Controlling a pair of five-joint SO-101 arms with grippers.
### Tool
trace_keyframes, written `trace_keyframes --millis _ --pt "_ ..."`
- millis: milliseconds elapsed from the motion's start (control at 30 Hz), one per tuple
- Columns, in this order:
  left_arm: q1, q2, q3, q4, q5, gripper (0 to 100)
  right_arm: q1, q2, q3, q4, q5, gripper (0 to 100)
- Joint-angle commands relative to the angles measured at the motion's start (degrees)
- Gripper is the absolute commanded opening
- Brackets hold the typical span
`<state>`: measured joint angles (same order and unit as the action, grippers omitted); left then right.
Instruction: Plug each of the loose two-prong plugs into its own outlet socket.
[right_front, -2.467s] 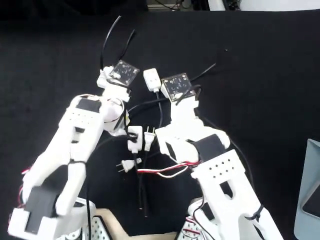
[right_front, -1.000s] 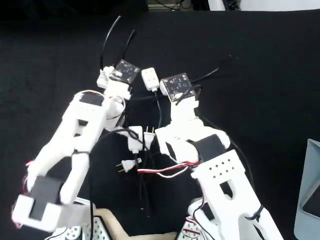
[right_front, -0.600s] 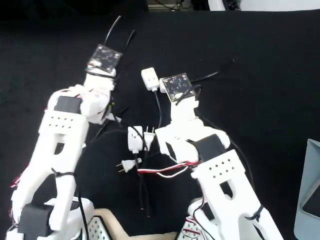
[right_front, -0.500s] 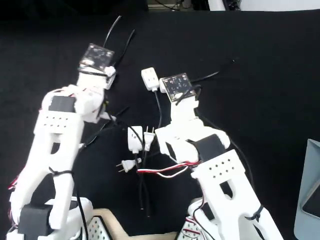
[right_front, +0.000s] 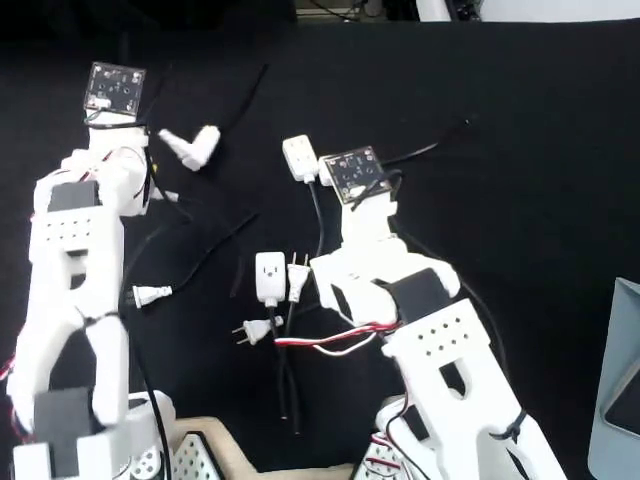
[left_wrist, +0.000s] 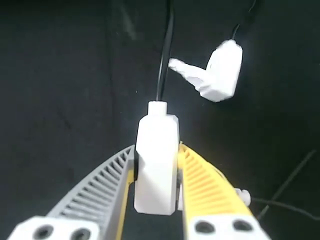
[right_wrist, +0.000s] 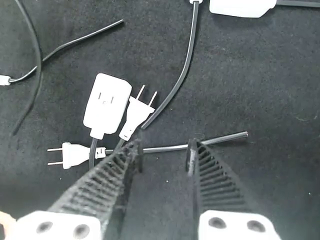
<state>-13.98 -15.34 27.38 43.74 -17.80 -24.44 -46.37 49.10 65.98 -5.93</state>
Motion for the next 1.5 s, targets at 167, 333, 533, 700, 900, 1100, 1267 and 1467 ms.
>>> trace_keyframes --millis 167,333,533,700,900,1100,1267,1467 --pt "-5.23 10.29 -12.26 -2.02 7.38 3 0.53 -1.1 -0.31 -0.88 -0.26 14.9" --pt "-4.7 16.62 -19.12 -2.11 10.55 3 0.53 -1.1 -0.31 -0.88 -0.26 14.9" --pt "-1.45 27.69 -29.93 -2.37 13.45 3 0.44 -1.1 0.48 -1.14 -0.26 14.9" --pt "-0.4 38.33 -41.01 -1.93 14.51 3 0.44 -1.1 0.48 -1.41 -0.26 14.9" --pt "-0.84 46.68 -51.03 3.43 14.15 16 0.44 -1.1 0.48 -1.41 -0.26 14.9" --pt "-0.92 48.53 -60.18 17.58 14.07 28 0.53 -1.1 0.4 -1.41 -0.26 15.2" --pt "-1.01 48.53 -68.18 27.43 13.98 28 0.7 -1.1 0.22 -1.41 -0.26 15.2" --pt "0.57 48.53 -77.23 39.47 14.07 28 3.6 -1.45 0.04 -1.41 -0.26 15.2"
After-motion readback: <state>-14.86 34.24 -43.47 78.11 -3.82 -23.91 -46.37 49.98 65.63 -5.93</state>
